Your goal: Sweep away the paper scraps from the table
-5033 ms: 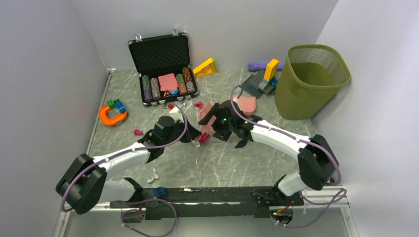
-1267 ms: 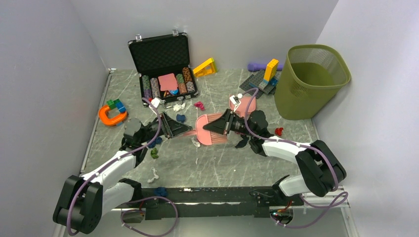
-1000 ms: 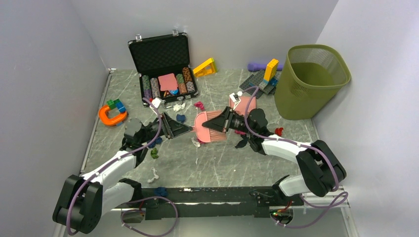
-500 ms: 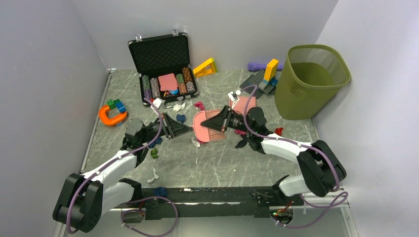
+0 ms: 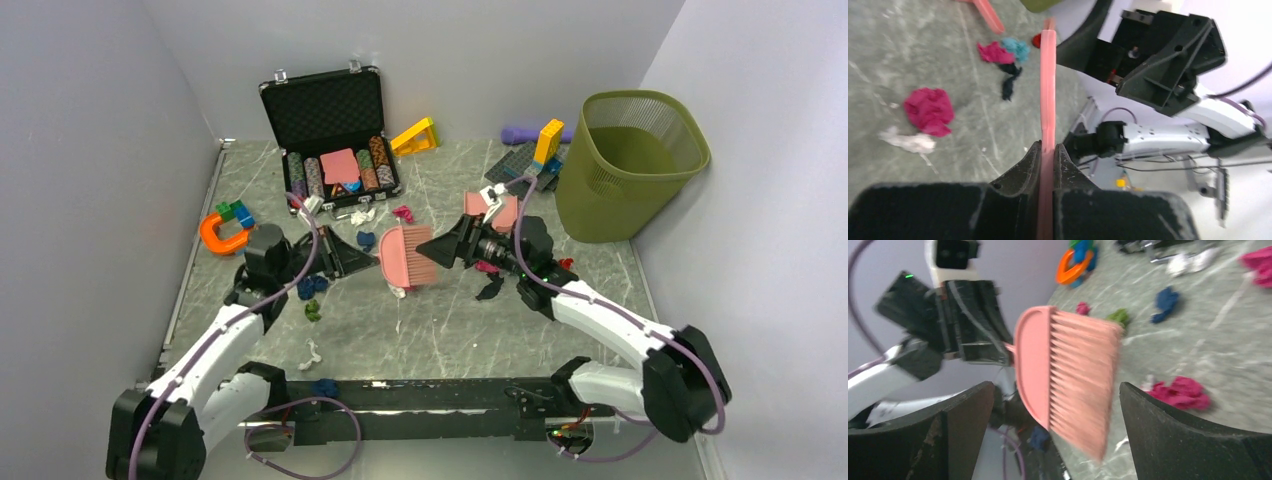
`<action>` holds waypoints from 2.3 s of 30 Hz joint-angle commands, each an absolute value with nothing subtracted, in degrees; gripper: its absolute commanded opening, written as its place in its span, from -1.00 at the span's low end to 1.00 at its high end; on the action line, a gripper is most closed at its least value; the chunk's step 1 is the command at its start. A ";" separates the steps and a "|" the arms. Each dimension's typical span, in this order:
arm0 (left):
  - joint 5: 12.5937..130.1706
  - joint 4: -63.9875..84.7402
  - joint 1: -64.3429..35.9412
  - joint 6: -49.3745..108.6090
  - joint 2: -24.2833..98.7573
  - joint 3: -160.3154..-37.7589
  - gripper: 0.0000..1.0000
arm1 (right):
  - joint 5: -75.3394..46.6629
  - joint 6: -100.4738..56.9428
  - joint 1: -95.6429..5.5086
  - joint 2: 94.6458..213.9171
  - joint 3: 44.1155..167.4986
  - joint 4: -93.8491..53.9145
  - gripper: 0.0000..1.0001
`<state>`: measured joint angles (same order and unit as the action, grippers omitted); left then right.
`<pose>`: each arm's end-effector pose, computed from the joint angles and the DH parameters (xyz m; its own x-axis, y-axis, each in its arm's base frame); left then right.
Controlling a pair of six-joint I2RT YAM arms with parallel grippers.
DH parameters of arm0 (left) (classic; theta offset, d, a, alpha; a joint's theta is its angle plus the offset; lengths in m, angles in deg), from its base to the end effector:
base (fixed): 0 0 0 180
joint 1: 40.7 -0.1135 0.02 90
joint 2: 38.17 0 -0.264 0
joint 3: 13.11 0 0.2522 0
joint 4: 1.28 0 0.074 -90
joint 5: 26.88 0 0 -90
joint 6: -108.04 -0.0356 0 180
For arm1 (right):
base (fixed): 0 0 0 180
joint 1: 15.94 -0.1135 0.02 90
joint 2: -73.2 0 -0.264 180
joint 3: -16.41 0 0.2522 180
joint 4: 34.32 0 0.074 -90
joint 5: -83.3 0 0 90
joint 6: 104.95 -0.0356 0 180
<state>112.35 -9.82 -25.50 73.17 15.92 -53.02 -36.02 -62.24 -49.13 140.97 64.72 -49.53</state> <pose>0.1922 -0.0801 0.2560 -0.7914 -0.3402 -0.5079 0.4359 0.2685 -0.8590 0.2103 0.1584 0.2661 -0.6931 0.3122 -0.6498 -0.5554 0.3434 0.7574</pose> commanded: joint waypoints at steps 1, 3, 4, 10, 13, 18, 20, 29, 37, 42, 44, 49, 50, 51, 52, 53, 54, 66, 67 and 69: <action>101.98 25.32 -26.85 52.56 12.46 -66.58 -1.00 | -21.25 -51.83 -47.84 133.95 69.55 -29.24 0.99; 95.29 35.39 -27.07 48.52 12.02 -71.17 -1.00 | -14.35 -49.61 -47.64 132.29 71.58 -22.17 0.99; 91.81 39.14 -27.16 47.17 11.83 -73.03 -1.00 | -10.26 -48.59 -47.59 131.70 72.56 -18.57 0.99; 75.12 51.09 -27.52 44.67 9.39 -78.63 -1.00 | 5.15 -45.65 -47.46 129.57 75.58 -6.92 0.98; 69.02 54.34 -27.52 44.59 7.70 -79.53 -1.00 | 13.80 -45.99 -47.42 128.11 75.55 -2.92 0.98; 64.24 56.21 -27.60 41.19 5.82 -80.03 -1.00 | 22.06 -45.34 -46.95 127.59 74.22 0.36 0.98; 63.33 57.03 -27.60 39.08 6.15 -81.01 -1.00 | 23.73 -42.88 -46.34 128.93 73.79 0.14 0.98; 58.94 56.35 -27.58 34.26 4.07 -80.97 -1.00 | 7.97 -38.45 -30.92 139.24 78.19 -0.77 0.96; 56.50 53.35 -27.56 34.12 -0.37 -77.95 -1.00 | 1.08 -35.42 -30.99 150.35 84.40 -3.18 0.81; 57.20 52.60 -27.60 34.21 -0.99 -77.18 -1.00 | 1.33 -39.14 -32.13 157.70 87.39 -4.74 0.69; 57.27 52.71 -27.60 34.16 -1.18 -77.18 -1.00 | 2.82 -39.34 -33.28 160.63 88.85 -5.24 0.57; 57.39 52.15 -27.60 34.17 -2.59 -76.45 -1.00 | 4.83 -39.55 -36.54 166.80 91.74 -6.56 0.45; 57.41 52.02 -27.62 34.15 -2.76 -76.37 -1.00 | 5.07 -39.82 -36.97 167.98 92.19 -6.74 0.45; 57.48 51.96 -27.58 34.14 -2.96 -76.31 -1.00 | 5.32 -39.97 -37.31 169.37 92.70 -6.80 0.40; 57.46 51.82 -27.60 34.12 -3.07 -76.19 -1.00 | 5.82 -40.18 -37.50 170.32 93.07 -6.91 0.37; 57.63 51.77 -27.59 34.04 -3.15 -76.13 -1.00 | 6.17 -40.42 -37.61 171.18 93.52 -7.01 0.33; 57.67 51.74 -27.60 34.04 -3.14 -76.09 -1.00 | 6.55 -40.62 -37.60 171.95 93.92 -7.03 0.29; 57.78 51.77 -27.61 34.03 -2.93 -76.04 -1.00 | 11.77 -42.18 -37.64 179.75 98.89 -5.26 -0.13; 57.69 51.77 -27.60 33.99 -2.92 -76.04 -1.00 | 11.72 -42.17 -37.65 180.07 98.98 -5.35 -0.22; 57.37 51.83 -27.60 33.95 -2.81 -76.00 -1.00 | 11.54 -41.95 -37.73 180.17 98.85 -5.36 -0.43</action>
